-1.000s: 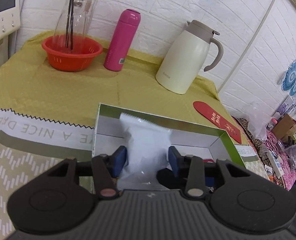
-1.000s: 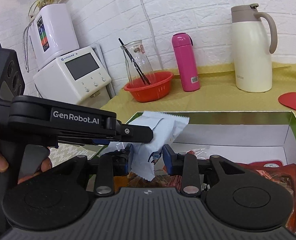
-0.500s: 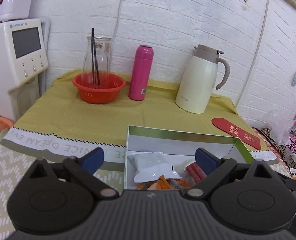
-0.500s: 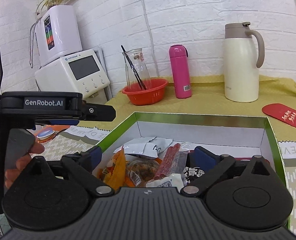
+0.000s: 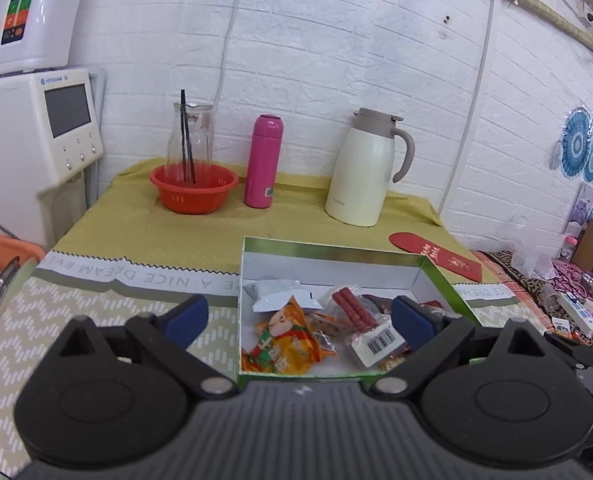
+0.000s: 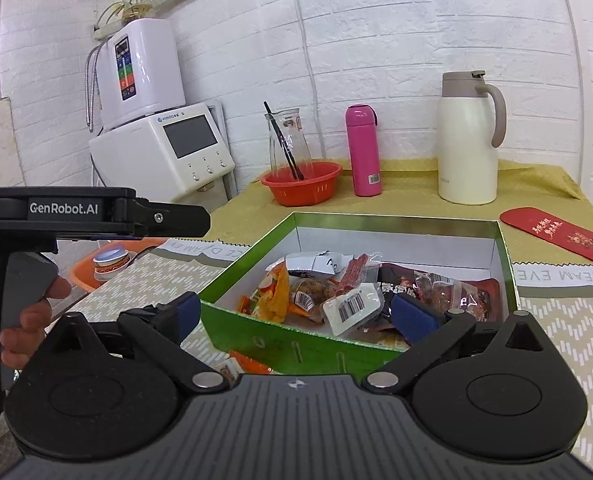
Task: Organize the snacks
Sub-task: 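Move both grippers back toward the peanut bag with the pink strip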
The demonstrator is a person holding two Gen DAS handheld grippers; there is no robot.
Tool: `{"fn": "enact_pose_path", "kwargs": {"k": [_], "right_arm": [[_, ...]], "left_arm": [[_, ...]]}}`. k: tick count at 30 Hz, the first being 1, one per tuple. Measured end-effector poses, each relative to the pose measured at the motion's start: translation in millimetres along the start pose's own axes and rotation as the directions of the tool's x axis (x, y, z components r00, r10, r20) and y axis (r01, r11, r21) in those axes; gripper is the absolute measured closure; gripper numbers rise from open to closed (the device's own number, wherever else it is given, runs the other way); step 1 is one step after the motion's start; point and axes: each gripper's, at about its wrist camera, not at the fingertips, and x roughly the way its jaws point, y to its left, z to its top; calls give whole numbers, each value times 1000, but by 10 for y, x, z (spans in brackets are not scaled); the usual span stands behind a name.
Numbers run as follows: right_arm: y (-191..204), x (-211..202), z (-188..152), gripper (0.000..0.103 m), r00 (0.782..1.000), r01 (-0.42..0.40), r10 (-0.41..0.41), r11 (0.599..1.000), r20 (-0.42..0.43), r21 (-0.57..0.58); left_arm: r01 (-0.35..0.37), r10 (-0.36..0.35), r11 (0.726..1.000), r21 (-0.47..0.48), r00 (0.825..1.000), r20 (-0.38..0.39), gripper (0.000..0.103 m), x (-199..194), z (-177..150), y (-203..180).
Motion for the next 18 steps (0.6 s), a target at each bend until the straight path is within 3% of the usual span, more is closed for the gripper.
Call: {"fn": "enact_pose_path", "kwargs": {"k": [6, 10, 14, 18], "right_arm": [[200, -346, -249, 0, 1000, 6, -6, 1000, 24, -23], [250, -467, -461, 0, 994, -75, 73, 997, 77, 24], [408, -372, -590, 0, 980, -186, 188, 982, -62, 30], [593, -182, -658, 0, 966, -216, 216, 976, -142, 16]], "left_arm": [[32, -32, 999, -17, 999, -3, 7, -464, -258, 92], [38, -39, 999, -33, 999, -27, 7, -663, -496, 206], [43, -48, 997, -60, 997, -69, 7, -769, -747, 325], [43, -53, 993, -111, 994, -91, 7, -946, -955, 509]]}}
